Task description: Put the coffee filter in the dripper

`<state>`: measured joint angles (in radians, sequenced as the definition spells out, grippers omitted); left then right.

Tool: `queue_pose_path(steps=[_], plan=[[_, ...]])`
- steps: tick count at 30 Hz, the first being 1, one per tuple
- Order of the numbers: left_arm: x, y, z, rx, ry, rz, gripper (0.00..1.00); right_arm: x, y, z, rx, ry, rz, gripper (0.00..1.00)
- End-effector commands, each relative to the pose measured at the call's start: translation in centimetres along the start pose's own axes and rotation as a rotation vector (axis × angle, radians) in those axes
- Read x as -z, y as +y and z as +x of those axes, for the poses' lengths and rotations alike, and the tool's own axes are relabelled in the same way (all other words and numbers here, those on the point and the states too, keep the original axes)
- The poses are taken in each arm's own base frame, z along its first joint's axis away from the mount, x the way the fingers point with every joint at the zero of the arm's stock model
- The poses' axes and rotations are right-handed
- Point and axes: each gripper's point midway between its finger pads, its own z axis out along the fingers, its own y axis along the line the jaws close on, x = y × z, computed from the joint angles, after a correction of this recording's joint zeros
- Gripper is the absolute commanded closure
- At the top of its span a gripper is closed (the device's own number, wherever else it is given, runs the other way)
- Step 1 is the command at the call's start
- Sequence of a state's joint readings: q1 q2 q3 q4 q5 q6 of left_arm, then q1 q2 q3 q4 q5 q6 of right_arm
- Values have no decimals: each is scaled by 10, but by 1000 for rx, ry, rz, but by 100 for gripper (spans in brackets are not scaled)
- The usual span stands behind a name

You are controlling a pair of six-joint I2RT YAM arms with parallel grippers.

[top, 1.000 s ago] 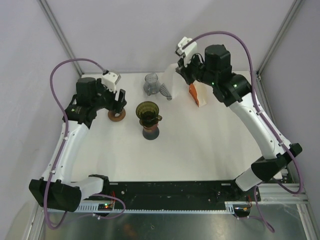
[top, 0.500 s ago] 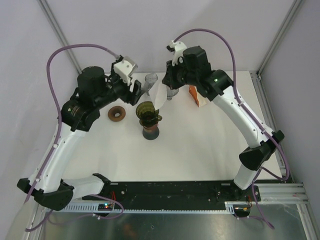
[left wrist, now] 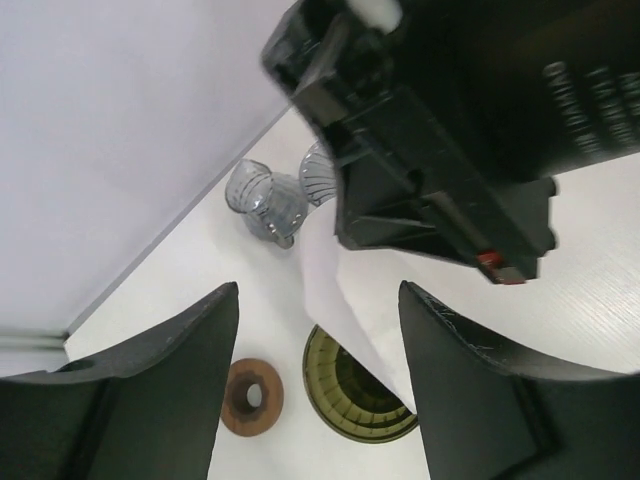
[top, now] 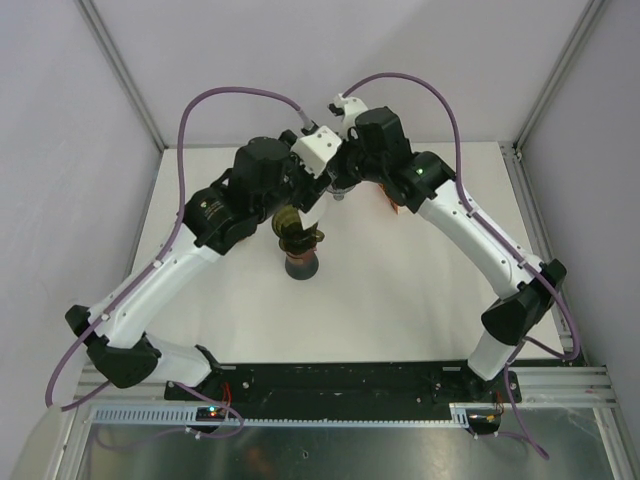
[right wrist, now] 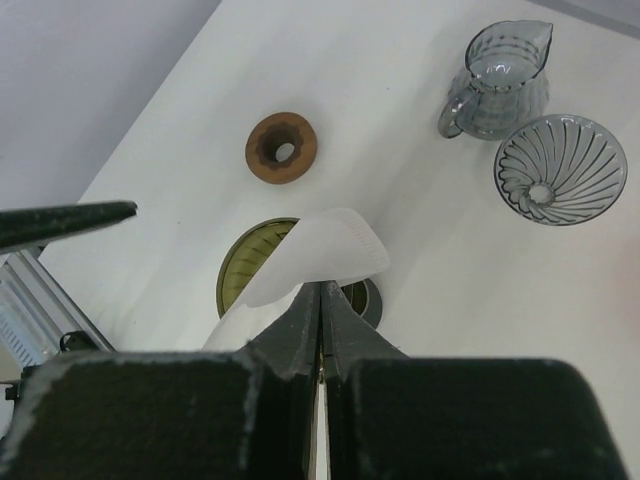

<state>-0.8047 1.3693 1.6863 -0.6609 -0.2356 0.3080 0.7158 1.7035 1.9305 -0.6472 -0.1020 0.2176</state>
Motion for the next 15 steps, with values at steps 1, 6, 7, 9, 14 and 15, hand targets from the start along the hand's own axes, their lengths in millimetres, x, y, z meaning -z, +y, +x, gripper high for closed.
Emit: queue_pose_path(steps=[1,6,7,9,14,15], plan=[[6,16,1,-13,5,-89,31,25,14,-35,-15,-129,-48,100],[5,10,14,-14,30,-76,33,32,6,-37,-34,-149,-58,100],[4,9,17,-13,34,-73,33,34,6,-38,-40,-159,-66,100],[2,6,20,-9,40,-63,34,35,8,-38,-47,-166,-83,100],[-5,8,24,-17,65,-88,43,38,10,-35,-42,-160,-94,100],[-5,9,23,-16,63,-91,48,38,10,-34,-40,-157,-97,100]])
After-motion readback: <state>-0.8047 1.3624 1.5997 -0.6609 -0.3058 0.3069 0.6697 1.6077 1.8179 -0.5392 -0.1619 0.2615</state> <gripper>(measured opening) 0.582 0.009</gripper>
